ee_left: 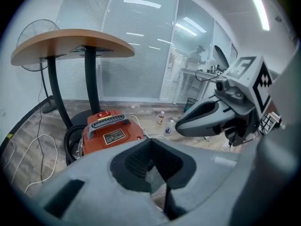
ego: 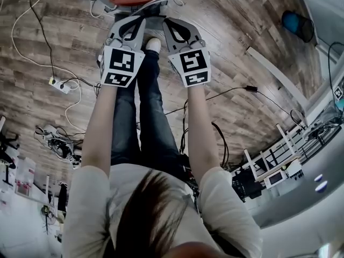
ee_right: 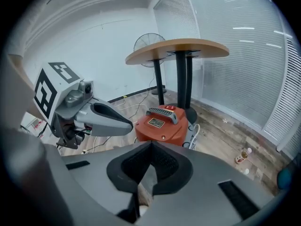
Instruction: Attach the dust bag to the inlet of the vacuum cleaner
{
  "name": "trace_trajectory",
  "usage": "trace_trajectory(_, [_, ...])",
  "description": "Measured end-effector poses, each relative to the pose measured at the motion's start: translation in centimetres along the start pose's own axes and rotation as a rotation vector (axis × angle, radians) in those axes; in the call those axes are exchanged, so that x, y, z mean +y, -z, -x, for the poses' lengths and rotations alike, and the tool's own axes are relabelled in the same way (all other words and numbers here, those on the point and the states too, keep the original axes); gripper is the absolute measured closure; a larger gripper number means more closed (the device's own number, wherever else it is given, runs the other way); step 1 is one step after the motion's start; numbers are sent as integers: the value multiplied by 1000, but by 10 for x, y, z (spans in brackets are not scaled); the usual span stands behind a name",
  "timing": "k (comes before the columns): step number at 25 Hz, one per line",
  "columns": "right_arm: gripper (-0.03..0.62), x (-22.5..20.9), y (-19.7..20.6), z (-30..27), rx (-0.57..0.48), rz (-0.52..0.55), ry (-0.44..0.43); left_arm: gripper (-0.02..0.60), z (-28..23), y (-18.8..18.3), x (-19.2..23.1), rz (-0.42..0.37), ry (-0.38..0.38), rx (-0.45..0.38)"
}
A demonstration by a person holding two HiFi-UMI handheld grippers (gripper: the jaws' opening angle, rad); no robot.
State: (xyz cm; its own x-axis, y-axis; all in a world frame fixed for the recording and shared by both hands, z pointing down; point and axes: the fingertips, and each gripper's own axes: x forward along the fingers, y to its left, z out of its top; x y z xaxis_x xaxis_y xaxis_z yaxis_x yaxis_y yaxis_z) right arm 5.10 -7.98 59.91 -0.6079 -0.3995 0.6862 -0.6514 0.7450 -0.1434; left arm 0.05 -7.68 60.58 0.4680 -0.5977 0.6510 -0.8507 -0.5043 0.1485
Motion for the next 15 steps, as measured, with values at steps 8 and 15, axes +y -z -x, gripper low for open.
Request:
trace_trajectory(8, [592,-14,-38,37,-120,-72,84,566,26,-54,2,54,-47,-111])
trace_trajectory(15, [592,-19,-74,77,-189,-99,147,566,55,-100,1,84,-75,-194])
